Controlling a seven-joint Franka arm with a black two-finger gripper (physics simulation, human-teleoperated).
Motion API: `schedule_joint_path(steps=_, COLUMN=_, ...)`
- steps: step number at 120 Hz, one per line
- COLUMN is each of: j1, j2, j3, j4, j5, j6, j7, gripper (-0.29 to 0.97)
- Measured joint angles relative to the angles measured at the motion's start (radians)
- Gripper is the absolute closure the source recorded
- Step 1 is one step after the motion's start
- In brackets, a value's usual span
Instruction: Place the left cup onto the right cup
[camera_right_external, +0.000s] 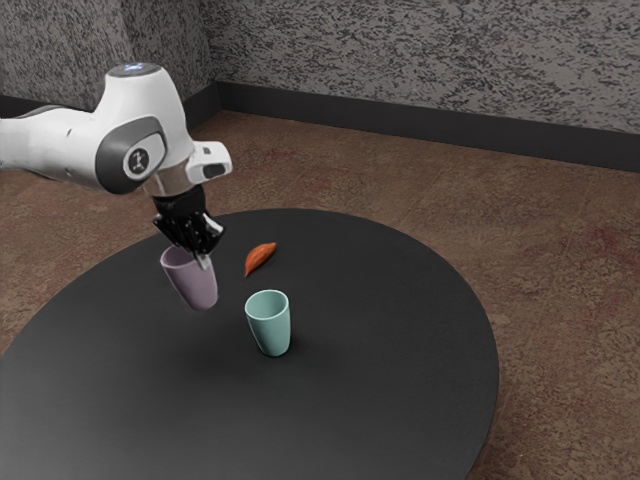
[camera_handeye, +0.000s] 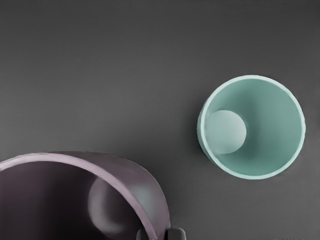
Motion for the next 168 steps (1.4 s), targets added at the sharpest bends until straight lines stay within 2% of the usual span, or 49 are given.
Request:
schedule_joint_path(steps=41, j1=-0.053, j2=0.034, j3=-0.088, j4=0.121, j5=0.055, j6=-0.067, j7=-0.013, gripper=0.79)
schedule_joint_path(steps=85, j1=-0.139, j2=0.132, j3=-0.090, j4=0.192, j5=0.110, j6=-0.070, j7=-0.036, gripper=0.79)
schedule_joint_path(steps=115, j1=-0.091, j2=0.181, j3=-0.078, j4=0.222, j5=0.147, j6=-0.067, j7=-0.048, gripper=0.79)
schedule_joint_path(steps=168, j1=-0.113, j2=0.221, j3=-0.079, j4=0.234, j5=0.168, j6=-0.068, j7=-0.076, gripper=0.79)
